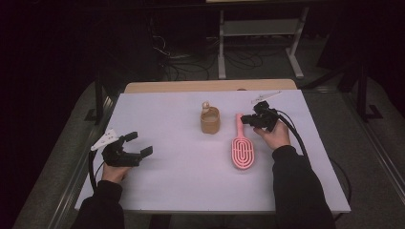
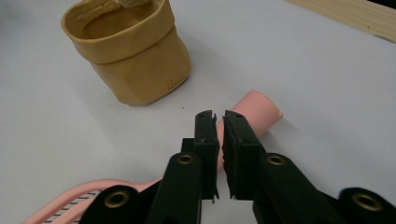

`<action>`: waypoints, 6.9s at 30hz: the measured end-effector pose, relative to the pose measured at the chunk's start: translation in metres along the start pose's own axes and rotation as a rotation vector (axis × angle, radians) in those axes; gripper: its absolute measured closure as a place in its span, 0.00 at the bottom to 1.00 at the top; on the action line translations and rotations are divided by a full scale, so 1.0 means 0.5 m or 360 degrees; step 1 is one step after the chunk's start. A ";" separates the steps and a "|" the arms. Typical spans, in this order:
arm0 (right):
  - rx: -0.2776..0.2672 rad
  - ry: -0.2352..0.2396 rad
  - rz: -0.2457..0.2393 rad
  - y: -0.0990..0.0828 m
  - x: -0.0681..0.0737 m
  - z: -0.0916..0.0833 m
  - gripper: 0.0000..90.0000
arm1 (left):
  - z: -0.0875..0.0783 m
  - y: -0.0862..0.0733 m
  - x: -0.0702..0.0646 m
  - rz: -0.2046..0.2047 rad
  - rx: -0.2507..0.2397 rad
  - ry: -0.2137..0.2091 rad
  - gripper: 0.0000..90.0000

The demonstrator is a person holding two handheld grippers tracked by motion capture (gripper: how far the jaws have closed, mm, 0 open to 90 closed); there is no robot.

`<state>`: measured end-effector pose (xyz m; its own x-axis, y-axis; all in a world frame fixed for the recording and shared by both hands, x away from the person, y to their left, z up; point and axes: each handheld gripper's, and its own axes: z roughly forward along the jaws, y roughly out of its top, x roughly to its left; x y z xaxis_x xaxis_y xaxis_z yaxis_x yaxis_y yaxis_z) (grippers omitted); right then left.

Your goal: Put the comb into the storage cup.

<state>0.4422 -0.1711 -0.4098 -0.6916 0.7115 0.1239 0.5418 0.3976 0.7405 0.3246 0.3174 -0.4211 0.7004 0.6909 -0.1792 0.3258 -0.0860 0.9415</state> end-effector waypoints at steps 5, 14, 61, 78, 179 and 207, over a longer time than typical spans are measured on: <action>0.0007 0.0009 0.0006 0.001 0.007 0.013 0.98 | 0.001 0.000 -0.001 0.0005 0.0003 0.0002 0.00; 0.0097 0.0062 -0.0061 0.006 0.025 0.044 0.99 | 0.002 -0.001 -0.001 0.0003 0.0011 -0.0003 0.00; 0.0362 -0.0058 -0.0053 -0.025 -0.017 0.034 0.99 | 0.003 -0.001 0.000 -0.0004 0.0006 -0.0003 0.00; 0.0414 -0.0053 -0.0041 -0.045 -0.027 0.018 0.99 | 0.004 -0.002 0.000 -0.0007 0.0011 -0.0003 0.00; 0.0742 0.0077 -0.0540 0.009 0.029 -0.045 0.03 | 0.006 -0.003 0.001 -0.0004 0.0025 -0.0008 0.00; 0.0851 0.0201 -0.0684 0.005 0.038 0.015 0.34 | 0.006 -0.003 0.000 -0.0001 0.0026 -0.0008 0.00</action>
<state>0.4343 -0.1521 -0.4105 -0.9302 0.3669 -0.0075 0.3456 0.8827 0.3184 0.3263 0.3153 -0.4234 0.7033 0.6873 -0.1816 0.3367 -0.0971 0.9366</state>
